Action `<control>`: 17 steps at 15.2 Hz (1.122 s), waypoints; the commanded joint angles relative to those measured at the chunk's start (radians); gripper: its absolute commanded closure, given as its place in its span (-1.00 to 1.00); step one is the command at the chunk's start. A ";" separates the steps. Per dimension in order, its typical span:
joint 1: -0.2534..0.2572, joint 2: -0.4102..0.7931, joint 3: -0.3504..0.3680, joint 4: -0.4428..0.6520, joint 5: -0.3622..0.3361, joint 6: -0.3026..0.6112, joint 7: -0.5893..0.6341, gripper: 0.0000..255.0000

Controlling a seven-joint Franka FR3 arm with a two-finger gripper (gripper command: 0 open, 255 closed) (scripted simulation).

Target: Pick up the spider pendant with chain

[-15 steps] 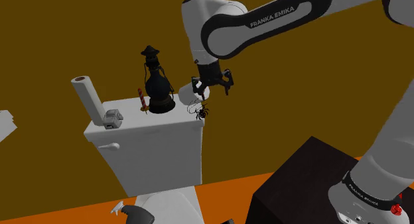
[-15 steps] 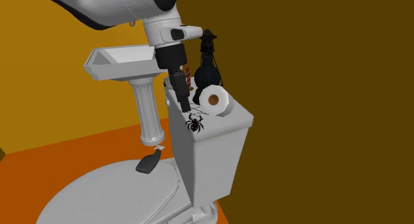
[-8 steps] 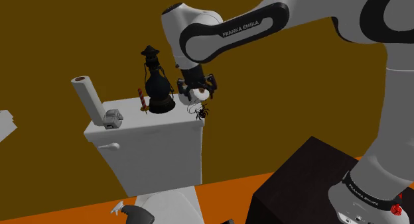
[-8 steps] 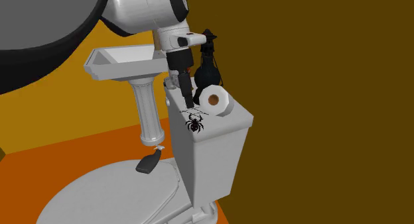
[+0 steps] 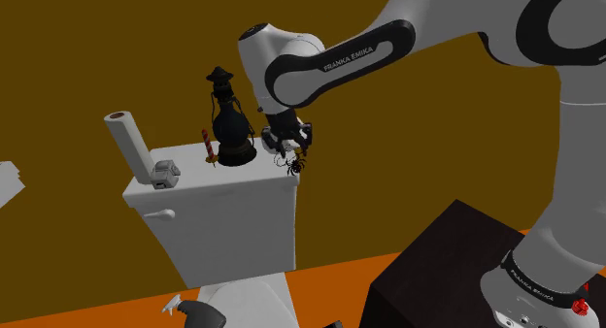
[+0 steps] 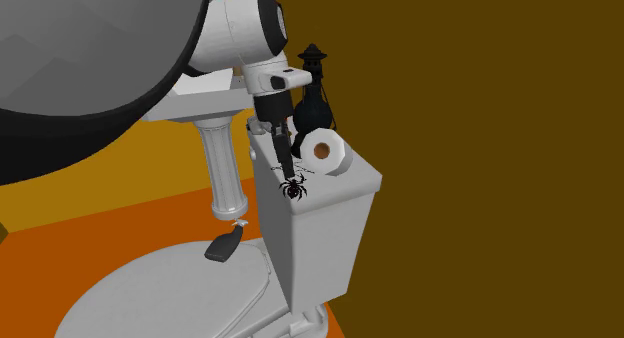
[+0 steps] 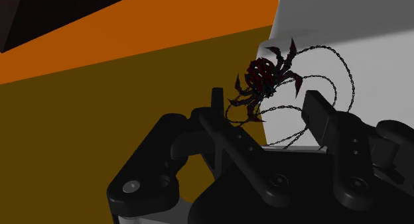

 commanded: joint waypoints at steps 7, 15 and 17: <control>0.000 0.001 0.000 -0.001 -0.001 0.002 0.001 1.00; 0.002 -0.019 0.007 0.053 0.015 -0.066 -0.021 1.00; 0.004 -0.023 0.008 0.074 0.019 -0.089 -0.027 1.00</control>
